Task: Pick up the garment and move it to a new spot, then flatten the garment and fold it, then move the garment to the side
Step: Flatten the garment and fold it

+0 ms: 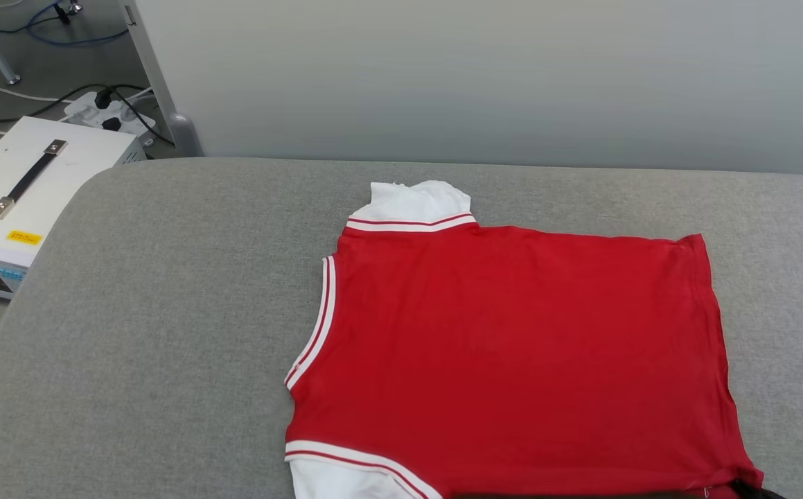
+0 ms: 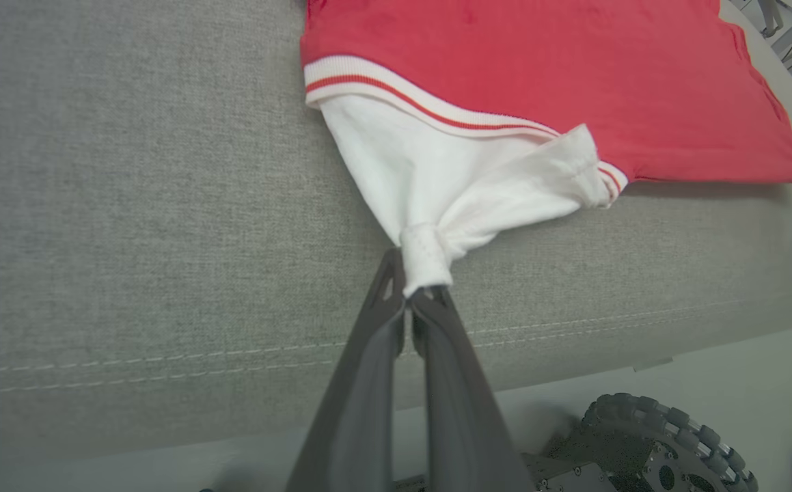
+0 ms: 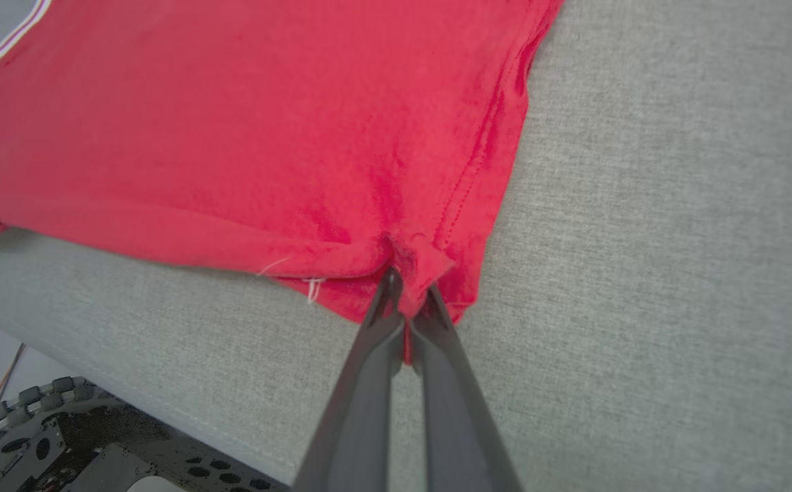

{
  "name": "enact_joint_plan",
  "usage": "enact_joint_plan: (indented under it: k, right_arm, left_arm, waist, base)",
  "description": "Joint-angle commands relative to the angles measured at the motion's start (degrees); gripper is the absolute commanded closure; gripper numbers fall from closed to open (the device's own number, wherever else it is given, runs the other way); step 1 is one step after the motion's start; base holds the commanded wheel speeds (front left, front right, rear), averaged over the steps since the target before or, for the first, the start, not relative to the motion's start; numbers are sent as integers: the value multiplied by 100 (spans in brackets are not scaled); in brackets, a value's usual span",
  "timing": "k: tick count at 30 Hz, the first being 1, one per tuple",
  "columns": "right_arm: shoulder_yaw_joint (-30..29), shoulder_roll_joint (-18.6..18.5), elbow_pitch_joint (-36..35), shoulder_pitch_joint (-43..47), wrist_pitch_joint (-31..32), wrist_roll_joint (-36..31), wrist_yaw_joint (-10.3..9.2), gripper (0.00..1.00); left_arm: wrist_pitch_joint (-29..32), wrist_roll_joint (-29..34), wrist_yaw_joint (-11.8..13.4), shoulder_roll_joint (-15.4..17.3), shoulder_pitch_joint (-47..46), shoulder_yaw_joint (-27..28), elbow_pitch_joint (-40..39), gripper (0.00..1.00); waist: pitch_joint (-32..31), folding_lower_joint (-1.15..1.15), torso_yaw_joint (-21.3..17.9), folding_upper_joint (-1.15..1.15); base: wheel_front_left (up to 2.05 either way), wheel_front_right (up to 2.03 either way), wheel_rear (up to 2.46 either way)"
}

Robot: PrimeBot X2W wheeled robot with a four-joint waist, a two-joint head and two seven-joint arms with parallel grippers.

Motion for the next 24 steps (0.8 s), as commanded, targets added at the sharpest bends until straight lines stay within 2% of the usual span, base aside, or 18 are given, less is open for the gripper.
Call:
enact_joint_plan:
  k: [1, 6, 11, 16, 24]
  right_arm:
    - [-130, -24, -70, 189, 61, 6, -4, 100]
    - [-694, 97, -299, 581, 256, -174, -4, 100]
    - [-1269, 334, -517, 567, 488, -464, -4, 100]
    - [-1823, 514, -814, 446, 780, -705, -4, 100]
    - [-2441, 802, -1252, -130, 1347, -1004, -4, 100]
  left_arm:
    - [42, -89, 38, 98, 110, 10, -50, 100]
    - [127, 19, 2, 172, -3, -57, -200, 100]
    - [213, 313, -107, 167, -665, -48, -107, 100]
    - [401, 528, -327, 137, -1584, 34, 34, 100]
    - [741, 905, -895, -59, -3267, 18, 794, 100]
  waist:
    - [12, 1, 14, 0]
    - [139, 1, 43, 0]
    - [269, 1, 35, 0]
    - [504, 1, -14, 0]
    - [1152, 1, -217, 0]
  base:
    - [0, 0, 0]
    - [0, 0, 0]
    - [0, 0, 0]
    - [0, 0, 0]
    - [0, 0, 0]
